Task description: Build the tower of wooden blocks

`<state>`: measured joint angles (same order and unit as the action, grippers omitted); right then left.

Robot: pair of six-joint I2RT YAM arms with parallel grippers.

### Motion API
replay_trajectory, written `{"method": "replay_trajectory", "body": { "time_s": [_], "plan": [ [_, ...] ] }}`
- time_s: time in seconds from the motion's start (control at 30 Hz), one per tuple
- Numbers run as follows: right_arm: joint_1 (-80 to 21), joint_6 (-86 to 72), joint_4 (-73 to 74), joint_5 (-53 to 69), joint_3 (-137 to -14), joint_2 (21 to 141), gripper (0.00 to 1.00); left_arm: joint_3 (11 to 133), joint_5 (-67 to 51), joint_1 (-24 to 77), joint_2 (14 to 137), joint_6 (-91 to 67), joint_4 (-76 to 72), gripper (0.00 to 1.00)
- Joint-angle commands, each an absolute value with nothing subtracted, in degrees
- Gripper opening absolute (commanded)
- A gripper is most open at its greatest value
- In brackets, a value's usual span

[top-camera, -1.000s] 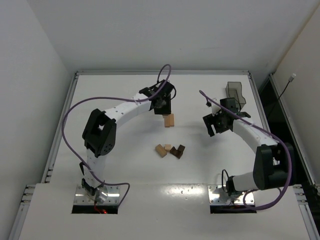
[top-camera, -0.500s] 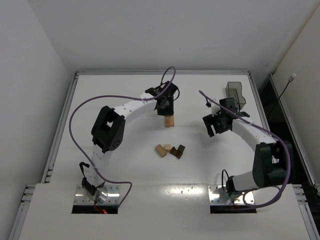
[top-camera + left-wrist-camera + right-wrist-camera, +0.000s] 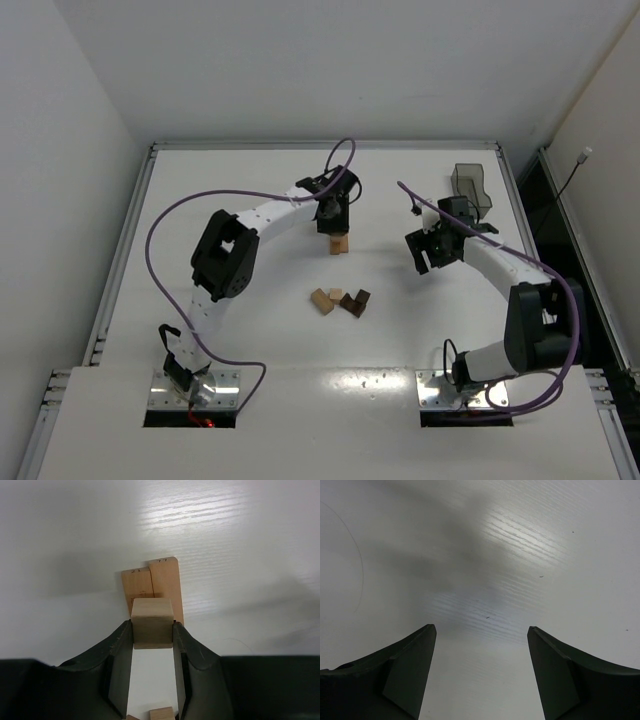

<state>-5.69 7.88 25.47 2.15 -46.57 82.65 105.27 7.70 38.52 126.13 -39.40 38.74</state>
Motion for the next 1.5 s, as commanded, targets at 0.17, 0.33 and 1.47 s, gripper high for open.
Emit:
{"method": "replay_trajectory", "body": {
  "time_s": [0.17,0.33,1.47],
  "plan": [
    [-5.4,7.2,23.5,2.7,-48.3,83.6,0.71,108.5,7.1,38.0,127.1,-38.8,38.5,0.0],
    [-5.4,7.2,23.5,3.3,-48.3,83.6,0.71,108.5,7.1,38.0,127.6,-38.8,38.0,0.0],
    [-5.4,7.2,23.5,3.3,-48.8,85.2,0.71,109.9,8.2,36.9,130.4,-37.8,38.0,0.34]
  ]
}}
